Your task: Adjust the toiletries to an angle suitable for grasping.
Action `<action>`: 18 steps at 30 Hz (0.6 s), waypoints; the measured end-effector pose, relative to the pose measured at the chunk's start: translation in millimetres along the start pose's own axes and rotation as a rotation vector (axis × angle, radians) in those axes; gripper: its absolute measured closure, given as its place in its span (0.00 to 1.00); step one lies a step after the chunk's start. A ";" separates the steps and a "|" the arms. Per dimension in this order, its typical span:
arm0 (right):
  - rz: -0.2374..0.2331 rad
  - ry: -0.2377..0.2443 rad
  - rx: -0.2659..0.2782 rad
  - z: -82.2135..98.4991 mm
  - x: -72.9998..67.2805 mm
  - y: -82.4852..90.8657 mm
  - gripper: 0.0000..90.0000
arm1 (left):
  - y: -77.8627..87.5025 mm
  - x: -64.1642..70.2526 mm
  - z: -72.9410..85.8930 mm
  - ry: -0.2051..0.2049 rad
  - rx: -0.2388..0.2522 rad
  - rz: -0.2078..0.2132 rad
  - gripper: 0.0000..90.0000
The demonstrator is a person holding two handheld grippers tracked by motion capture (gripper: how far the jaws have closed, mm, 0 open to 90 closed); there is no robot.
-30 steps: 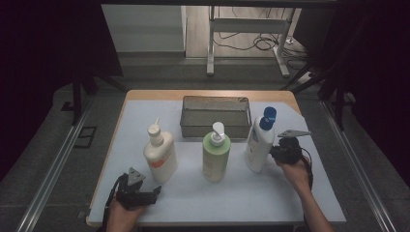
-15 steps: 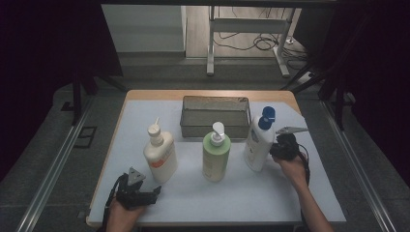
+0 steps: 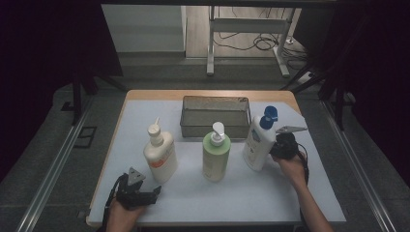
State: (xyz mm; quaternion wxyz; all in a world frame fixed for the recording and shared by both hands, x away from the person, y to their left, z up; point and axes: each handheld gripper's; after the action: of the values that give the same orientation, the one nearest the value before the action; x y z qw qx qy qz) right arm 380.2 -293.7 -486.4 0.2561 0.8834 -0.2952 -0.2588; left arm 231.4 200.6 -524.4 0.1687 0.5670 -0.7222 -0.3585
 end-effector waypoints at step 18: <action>0.052 0.005 0.026 24.8 -27.0 47.6 0.59 | 0.1 0.1 0.0 0.000 -0.001 -0.001 0.13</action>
State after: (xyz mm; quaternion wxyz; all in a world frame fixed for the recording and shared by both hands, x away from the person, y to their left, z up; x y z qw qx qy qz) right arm 328.0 -316.5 -467.5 0.2520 0.8793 -0.3209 -0.2458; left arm 231.3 200.5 -524.3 0.1685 0.5673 -0.7217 -0.3590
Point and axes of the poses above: each handheld gripper's, and its own axes: y roughly backward along the jaws, z roughly out of its underside, x roughly to its right, and after that the axes turned 15 degrees about -z, right-handed
